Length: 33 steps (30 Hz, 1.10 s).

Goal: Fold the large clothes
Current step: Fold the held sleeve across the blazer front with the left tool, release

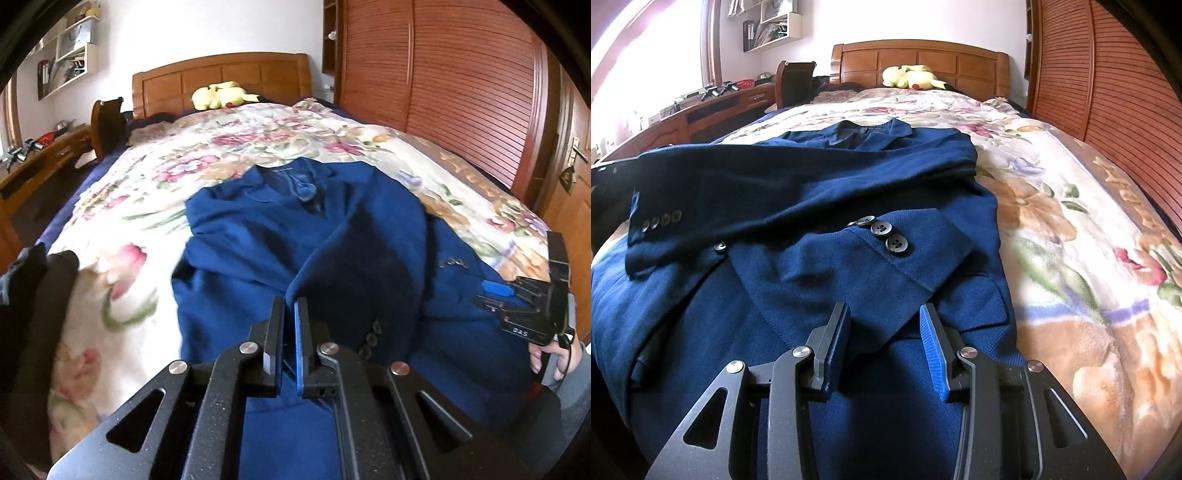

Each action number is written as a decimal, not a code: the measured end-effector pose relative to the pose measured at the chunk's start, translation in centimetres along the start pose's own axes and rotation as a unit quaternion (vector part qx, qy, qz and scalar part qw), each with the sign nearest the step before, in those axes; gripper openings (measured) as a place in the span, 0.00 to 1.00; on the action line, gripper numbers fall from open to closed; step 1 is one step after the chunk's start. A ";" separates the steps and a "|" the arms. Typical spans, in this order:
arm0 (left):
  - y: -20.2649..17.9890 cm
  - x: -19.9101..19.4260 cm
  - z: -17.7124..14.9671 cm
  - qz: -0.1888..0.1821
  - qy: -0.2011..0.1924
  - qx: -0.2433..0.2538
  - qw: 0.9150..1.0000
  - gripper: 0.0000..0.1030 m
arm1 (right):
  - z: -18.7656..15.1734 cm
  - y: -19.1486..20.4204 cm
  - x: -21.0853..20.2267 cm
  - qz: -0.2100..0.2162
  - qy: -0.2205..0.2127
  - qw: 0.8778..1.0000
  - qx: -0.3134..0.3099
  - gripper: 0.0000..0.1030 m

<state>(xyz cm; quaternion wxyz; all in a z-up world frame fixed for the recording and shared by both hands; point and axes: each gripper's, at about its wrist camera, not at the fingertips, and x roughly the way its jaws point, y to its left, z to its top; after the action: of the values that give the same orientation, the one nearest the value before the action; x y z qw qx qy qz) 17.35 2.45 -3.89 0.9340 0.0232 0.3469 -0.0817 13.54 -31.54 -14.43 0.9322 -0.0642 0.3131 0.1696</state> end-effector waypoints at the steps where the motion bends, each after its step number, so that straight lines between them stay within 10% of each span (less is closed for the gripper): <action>1: 0.2 0.1 0.1 0.002 0.000 0.001 1.000 0.05 | 0.0 0.0 0.0 0.000 0.000 1.000 0.000 0.39; 11: 1.5 0.2 -0.6 0.012 0.012 -0.014 1.000 0.10 | 0.0 -0.1 0.0 0.003 0.002 1.000 0.002 0.39; 25: 4.2 -3.7 -4.4 -0.016 -0.012 -0.045 0.999 0.72 | 0.4 -0.4 0.6 0.011 0.014 1.000 0.010 0.41; 33: 6.6 -4.5 -7.8 -0.004 0.002 -0.062 0.998 0.72 | 0.7 -0.3 0.9 0.009 0.018 1.000 0.016 0.42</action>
<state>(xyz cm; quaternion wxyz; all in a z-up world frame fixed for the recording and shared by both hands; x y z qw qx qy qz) 10.12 10.33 -6.98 0.9327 -0.0354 0.3534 -0.0635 14.74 -31.44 -14.45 0.9259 -0.0498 0.3327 0.1720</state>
